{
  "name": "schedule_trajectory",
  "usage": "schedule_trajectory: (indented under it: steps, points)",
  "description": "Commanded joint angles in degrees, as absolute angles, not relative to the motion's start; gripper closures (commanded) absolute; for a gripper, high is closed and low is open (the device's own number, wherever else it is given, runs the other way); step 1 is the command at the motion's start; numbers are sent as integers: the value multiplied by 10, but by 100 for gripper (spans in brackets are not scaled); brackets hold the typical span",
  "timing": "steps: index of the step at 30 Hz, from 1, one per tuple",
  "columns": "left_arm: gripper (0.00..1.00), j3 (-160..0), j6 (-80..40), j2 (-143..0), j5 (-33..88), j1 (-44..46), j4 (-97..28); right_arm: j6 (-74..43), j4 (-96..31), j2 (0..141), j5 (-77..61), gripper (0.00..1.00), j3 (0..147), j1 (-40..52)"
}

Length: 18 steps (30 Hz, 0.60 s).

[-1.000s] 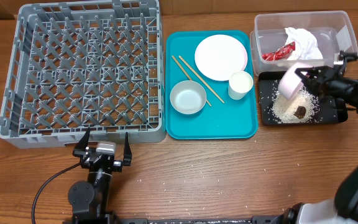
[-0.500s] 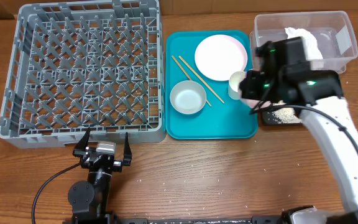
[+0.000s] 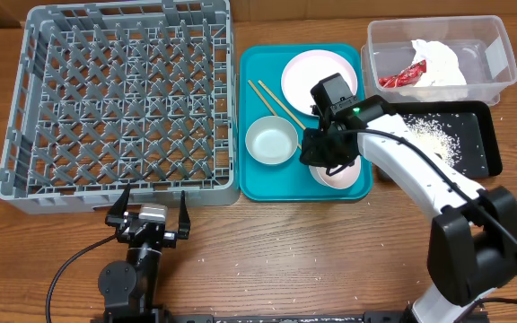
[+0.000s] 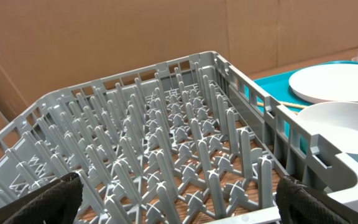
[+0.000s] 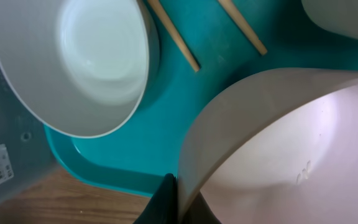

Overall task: Sort waste into correct bins and load items into the dishwasher
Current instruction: 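Return the emptied bowl to the teal tray and release it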

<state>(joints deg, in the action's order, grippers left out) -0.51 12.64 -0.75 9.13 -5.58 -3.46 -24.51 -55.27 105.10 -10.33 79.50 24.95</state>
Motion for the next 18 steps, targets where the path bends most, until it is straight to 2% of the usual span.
schedule_trajectory:
  steps: [1,18]
  points:
    - [0,-3,135,-3,88,-52,-36,-258,-545,1059,-97,96,807,251]
    - [0,-3,135,-3,85,-52,-36,-258,-502,1069,-105,96,762,251]
